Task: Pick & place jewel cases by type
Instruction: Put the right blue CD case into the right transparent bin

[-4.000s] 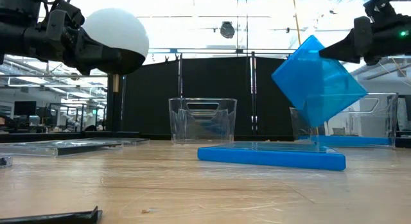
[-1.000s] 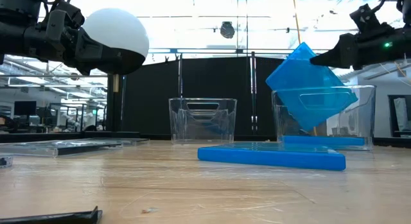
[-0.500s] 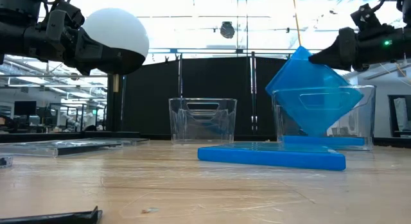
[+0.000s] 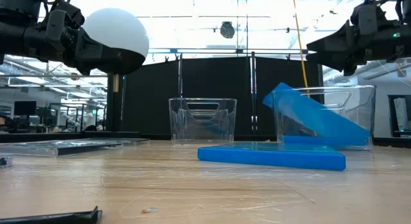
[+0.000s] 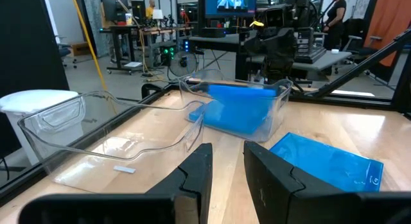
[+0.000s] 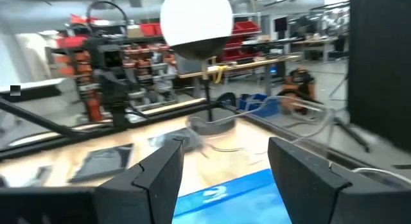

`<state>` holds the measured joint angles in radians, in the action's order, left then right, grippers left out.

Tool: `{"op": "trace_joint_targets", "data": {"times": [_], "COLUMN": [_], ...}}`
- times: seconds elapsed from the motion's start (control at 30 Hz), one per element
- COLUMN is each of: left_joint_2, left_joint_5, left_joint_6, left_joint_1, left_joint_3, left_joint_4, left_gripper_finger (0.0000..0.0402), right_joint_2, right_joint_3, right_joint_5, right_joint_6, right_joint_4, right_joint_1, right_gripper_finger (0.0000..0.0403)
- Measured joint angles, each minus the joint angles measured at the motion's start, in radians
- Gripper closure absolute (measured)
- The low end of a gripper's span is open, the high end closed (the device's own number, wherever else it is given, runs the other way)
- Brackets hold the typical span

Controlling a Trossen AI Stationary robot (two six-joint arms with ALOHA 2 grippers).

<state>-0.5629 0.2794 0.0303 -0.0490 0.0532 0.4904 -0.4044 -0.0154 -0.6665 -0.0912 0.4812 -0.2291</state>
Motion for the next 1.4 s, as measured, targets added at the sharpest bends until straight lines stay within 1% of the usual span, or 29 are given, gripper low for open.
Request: {"op": "trace_joint_targets", "data": {"times": [0.17, 0.23, 0.43, 0.5, 0.57, 0.67, 0.73, 0.8, 0.87, 0.9, 1.0, 1.1, 1.23, 1.33, 1.4], "left_joint_2": [0.0, 0.0, 0.0, 0.0, 0.0, 0.0, 0.0, 0.0, 0.0, 0.0, 0.0, 0.0, 0.0, 0.0, 0.0], "left_joint_5": [0.0, 0.0, 0.0, 0.0, 0.0, 0.0, 0.0, 0.0, 0.0, 0.0, 0.0, 0.0, 0.0, 0.0, 0.0], "left_joint_6": [0.0, 0.0, 0.0, 0.0, 0.0, 0.0, 0.0, 0.0, 0.0, 0.0, 0.0, 0.0, 0.0, 0.0, 0.0], "left_joint_1": [0.0, 0.0, 0.0, 0.0, 0.0, 0.0, 0.0, 0.0, 0.0, 0.0, 0.0, 0.0, 0.0, 0.0, 0.0], "left_joint_3": [0.0, 0.0, 0.0, 0.0, 0.0, 0.0, 0.0, 0.0, 0.0, 0.0, 0.0, 0.0, 0.0, 0.0, 0.0], "left_joint_4": [0.0, 0.0, 0.0, 0.0, 0.0, 0.0, 0.0, 0.0, 0.0, 0.0, 0.002, 0.001, 0.001, 0.001, 0.001], "left_gripper_finger": [0.0305, 0.0305, 0.0305, 0.0305, 0.0304, 0.0305, 0.0305, 0.0305, 0.0305, 0.0305, 0.0305, 0.0305, 0.0305, 0.0305, 0.0305], "right_joint_2": [0.0, 0.0, -0.005, -0.016, -0.038, -0.1, -0.155, -0.224, -0.299, -0.333, -0.432, -0.535, -0.632, -0.685, -0.705], "right_joint_3": [0.0, 0.0, -0.002, -0.016, -0.047, -0.125, -0.202, -0.271, -0.33, -0.359, -0.461, -0.515, -0.555, -0.555, -0.556], "right_joint_5": [0.022, 0.054, 0.226, 0.275, 0.28, 0.267, 0.232, 0.195, 0.197, 0.199, 0.197, 0.199, 0.203, 0.254, 0.259], "right_joint_6": [-0.029, -0.03, -0.028, -0.026, -0.023, -0.022, -0.032, -0.025, 0.019, 0.039, 0.049, 0.043, 0.019, -0.011, -0.026], "right_joint_4": [0.015, 0.037, 0.166, 0.162, 0.115, -0.073, -0.157, -0.229, -0.305, -0.33, -0.417, -0.51, -0.536, -0.554, -0.552], "right_joint_1": [-0.002, -0.001, -0.002, -0.002, -0.002, -0.002, -0.002, -0.002, -0.002, -0.002, 0.001, 0.006, 0.009, 0.014, 0.014], "right_gripper_finger": [0.0187, 0.0186, 0.0196, 0.0203, 0.0213, 0.0243, 0.0277, 0.0324, 0.0376, 0.0389, 0.0397, 0.0401, 0.0402, 0.0402, 0.0403]}}
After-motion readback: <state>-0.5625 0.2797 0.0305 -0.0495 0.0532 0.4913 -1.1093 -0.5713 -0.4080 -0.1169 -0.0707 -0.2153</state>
